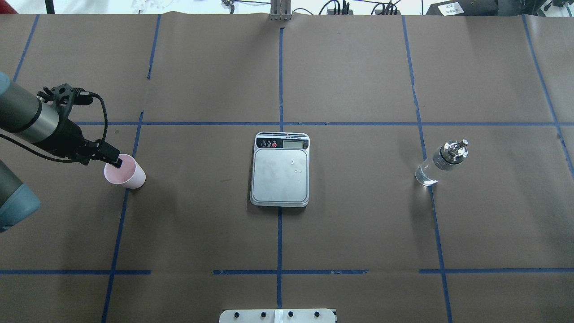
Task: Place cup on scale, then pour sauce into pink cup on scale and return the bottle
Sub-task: 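Reach the left gripper to the pink cup and grasp it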
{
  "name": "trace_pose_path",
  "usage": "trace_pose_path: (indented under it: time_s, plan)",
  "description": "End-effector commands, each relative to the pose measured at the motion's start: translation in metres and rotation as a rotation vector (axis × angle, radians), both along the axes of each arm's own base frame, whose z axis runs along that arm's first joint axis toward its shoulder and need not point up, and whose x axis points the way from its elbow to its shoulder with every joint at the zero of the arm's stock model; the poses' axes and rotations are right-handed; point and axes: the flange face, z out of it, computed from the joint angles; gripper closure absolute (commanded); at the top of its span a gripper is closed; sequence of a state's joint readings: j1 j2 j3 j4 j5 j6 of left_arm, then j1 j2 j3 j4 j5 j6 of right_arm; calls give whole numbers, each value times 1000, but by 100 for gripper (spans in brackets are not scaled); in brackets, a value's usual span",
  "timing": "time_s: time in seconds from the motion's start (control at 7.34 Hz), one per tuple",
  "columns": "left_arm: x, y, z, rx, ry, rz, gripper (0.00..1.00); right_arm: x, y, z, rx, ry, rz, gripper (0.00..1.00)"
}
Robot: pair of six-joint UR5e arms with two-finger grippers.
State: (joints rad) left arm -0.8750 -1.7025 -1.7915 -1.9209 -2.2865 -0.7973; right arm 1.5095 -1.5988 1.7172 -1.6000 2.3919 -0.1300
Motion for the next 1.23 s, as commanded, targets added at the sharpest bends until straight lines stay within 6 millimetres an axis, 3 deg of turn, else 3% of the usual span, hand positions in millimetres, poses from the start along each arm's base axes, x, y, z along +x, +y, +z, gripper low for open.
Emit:
trace_pose_path:
  time_s: [0.0, 0.27, 0.41, 0.54, 0.68, 0.95, 1.09]
  plan:
    - [6, 2, 4, -13, -7, 6, 18, 0, 1, 1, -3, -1, 1, 0]
    - [10, 3, 7, -17, -10, 12, 27, 0, 1, 1, -3, -1, 1, 0]
    - [15, 5, 9, -19, -13, 22, 42, 0, 0, 1, -3, 0, 1, 0]
    - [15, 5, 11, -21, -17, 21, 75, 0, 0, 1, -3, 0, 1, 0]
    - [15, 5, 12, -20, -20, 21, 100, 0, 0, 0, -1, 0, 1, 0]
    - [13, 5, 7, -26, -18, 14, 100, 0, 0, 0, -2, -1, 2, 0]
    - [0, 6, -18, 1, 10, -5, 100, 0, 1, 0, -4, -1, 2, 0]
